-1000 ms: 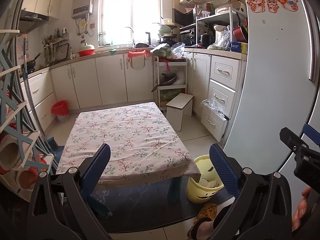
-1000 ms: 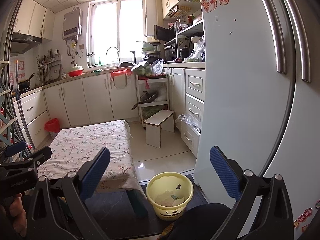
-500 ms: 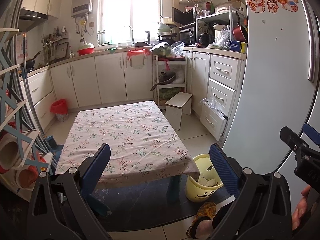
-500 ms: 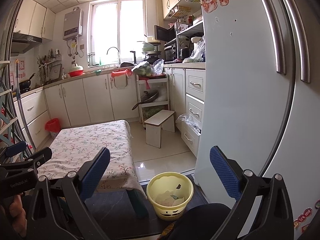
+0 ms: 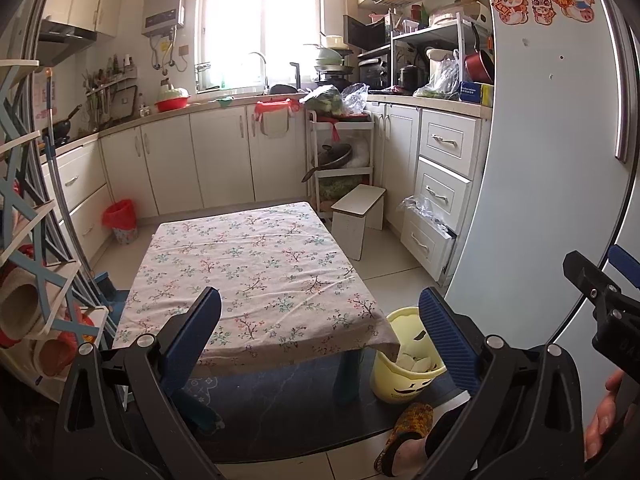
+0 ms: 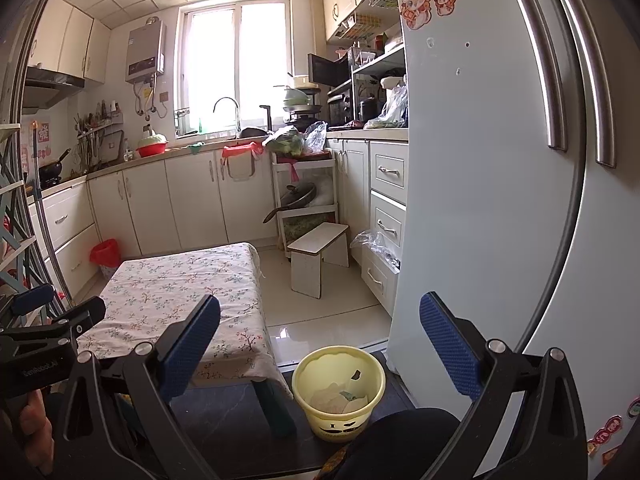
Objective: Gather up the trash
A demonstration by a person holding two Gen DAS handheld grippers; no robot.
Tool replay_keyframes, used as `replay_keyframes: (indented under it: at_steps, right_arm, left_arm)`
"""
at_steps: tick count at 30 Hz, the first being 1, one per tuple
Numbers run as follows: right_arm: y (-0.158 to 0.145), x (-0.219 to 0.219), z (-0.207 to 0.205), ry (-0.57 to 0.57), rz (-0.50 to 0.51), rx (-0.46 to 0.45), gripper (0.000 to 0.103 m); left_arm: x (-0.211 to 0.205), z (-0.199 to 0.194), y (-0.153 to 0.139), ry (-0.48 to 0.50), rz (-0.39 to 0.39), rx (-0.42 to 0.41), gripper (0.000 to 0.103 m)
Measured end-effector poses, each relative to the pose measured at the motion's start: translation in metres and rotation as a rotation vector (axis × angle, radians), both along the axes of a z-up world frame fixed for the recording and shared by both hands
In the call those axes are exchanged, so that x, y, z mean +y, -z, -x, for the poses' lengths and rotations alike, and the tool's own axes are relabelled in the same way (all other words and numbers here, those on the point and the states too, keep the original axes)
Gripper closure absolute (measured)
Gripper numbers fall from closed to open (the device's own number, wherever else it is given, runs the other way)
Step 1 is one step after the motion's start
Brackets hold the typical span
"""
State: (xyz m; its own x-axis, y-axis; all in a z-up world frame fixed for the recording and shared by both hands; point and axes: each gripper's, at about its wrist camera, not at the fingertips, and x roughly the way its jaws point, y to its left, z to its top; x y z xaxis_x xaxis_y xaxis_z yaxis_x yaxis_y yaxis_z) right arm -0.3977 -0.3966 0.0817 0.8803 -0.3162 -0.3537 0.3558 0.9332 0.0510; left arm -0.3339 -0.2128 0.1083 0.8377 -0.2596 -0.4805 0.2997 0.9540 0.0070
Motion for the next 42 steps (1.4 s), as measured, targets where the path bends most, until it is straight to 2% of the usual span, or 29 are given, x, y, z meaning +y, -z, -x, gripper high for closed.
replay_keyframes:
  at_steps: [33, 42]
  right_arm:
    - [0.007, 0.006, -0.009, -0.024, 0.005, 0.028, 0.007]
    - [0.012, 0.007, -0.014, -0.032, 0.001, 0.044, 0.007]
  left_arm:
    - [0.001, 0.002, 0.001, -0.011, -0.007, 0.005, 0.008]
    - [0.012, -0.004, 0.011, -0.015, -0.006, 0.023, 0.008]
